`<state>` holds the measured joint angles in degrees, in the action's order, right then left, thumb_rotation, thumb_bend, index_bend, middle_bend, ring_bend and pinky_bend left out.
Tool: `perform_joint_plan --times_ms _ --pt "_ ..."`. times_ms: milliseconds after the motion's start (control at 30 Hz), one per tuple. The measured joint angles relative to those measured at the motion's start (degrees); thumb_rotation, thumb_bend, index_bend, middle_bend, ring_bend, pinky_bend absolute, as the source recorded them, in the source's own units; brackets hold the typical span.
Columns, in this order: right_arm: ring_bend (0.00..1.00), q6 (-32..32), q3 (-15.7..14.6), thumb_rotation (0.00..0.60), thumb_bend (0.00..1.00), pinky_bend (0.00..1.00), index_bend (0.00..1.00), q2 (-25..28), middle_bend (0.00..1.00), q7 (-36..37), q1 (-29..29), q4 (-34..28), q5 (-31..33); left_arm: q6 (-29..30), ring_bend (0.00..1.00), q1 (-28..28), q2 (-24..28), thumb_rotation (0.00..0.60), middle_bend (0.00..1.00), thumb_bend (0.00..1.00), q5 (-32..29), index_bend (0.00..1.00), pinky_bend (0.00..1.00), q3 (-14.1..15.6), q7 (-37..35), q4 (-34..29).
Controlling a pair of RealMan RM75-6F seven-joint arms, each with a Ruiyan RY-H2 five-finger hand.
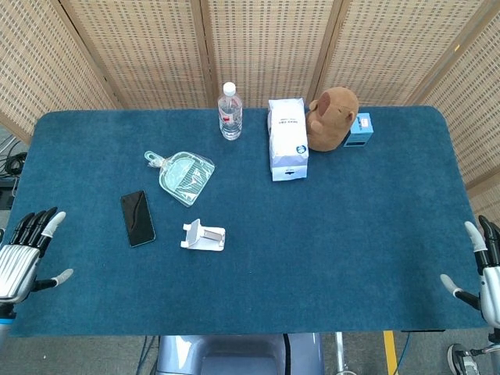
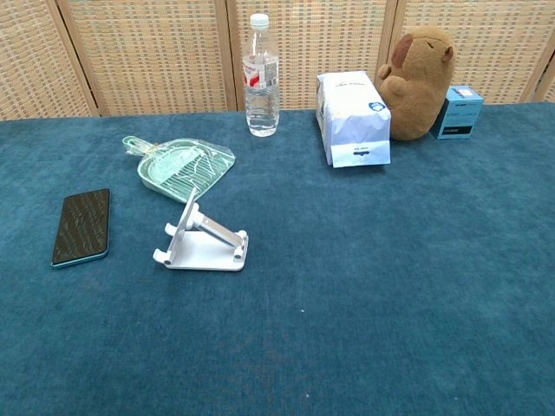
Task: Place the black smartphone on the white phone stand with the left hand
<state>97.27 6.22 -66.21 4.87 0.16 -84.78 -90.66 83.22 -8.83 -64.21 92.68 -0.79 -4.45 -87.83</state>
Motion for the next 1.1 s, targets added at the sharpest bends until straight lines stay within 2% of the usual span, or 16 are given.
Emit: perform_joint_plan --times_ms 200,367,700,867,1100 --pt "0.00 -0.9 0.2 0.600 0.08 0.00 0.00 0.1 0.00 0.3 0.3 0.0 0.6 -6.3 0.00 -4.6 -2.4 0.600 0.00 0.00 0.5 0.00 0.00 -0.4 -5.1 7.1" --pt "0.00 -2.1 0.3 0.600 0.08 0.00 0.00 0.0 0.00 0.1 0.8 0.1 1.3 -13.7 0.00 -10.0 -7.0 0.600 0.00 0.00 0.3 0.00 0.00 -0.9 -8.4 15.7" --pt "0.00 -3.8 0.5 0.600 0.08 0.00 0.00 -0.2 0.00 -0.2 1.4 0.3 2.6 -20.1 0.00 -18.6 -16.7 0.600 0.00 0.00 2.2 0.00 0.00 -0.6 -14.0 33.8" --pt "0.00 -4.3 0.6 0.600 0.08 0.00 0.00 -0.2 0.00 0.0 1.6 0.4 3.0 -21.3 0.00 -20.5 -20.4 0.600 0.00 0.00 2.5 0.00 0.00 0.7 -16.8 38.1" --pt "0.00 -4.3 0.5 0.600 0.08 0.00 0.00 -0.1 0.00 0.5 1.6 0.5 2.9 -21.4 0.00 -20.8 -23.2 0.600 0.00 0.00 2.0 0.00 0.00 1.5 -17.1 40.7"
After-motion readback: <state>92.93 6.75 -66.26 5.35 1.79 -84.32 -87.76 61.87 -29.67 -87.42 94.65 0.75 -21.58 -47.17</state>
